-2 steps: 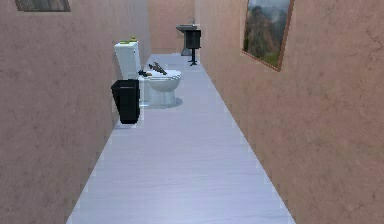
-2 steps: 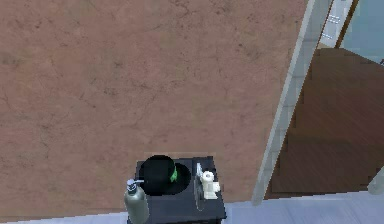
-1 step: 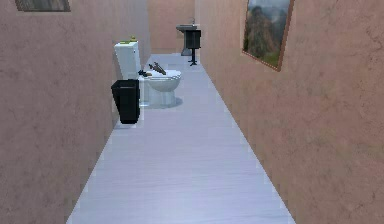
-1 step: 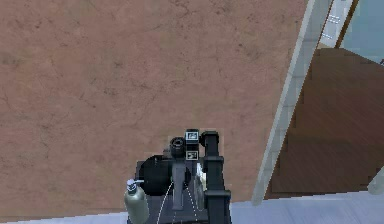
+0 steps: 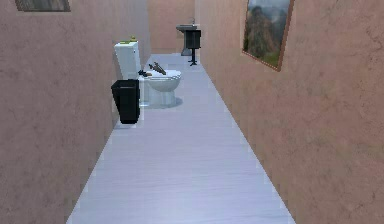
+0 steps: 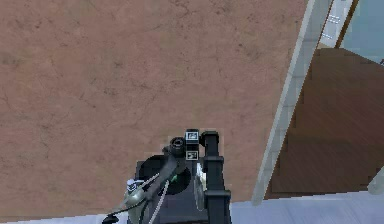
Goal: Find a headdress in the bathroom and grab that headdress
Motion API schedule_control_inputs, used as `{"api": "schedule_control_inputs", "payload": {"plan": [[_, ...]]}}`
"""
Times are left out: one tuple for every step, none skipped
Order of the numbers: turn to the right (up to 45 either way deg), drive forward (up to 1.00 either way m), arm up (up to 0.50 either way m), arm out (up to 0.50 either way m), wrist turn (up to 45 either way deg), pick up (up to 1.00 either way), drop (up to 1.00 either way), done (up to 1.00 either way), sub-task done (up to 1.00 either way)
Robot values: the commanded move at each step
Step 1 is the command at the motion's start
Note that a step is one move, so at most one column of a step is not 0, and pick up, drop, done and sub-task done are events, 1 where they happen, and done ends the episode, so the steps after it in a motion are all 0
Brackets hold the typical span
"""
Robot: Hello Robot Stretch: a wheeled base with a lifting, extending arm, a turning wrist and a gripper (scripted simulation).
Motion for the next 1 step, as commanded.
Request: {"api": "schedule_control_inputs", "payload": {"plan": [[0.0,0.0,0.0,0.0,45.0,0.0,0.0,0.0,0.0]]}}
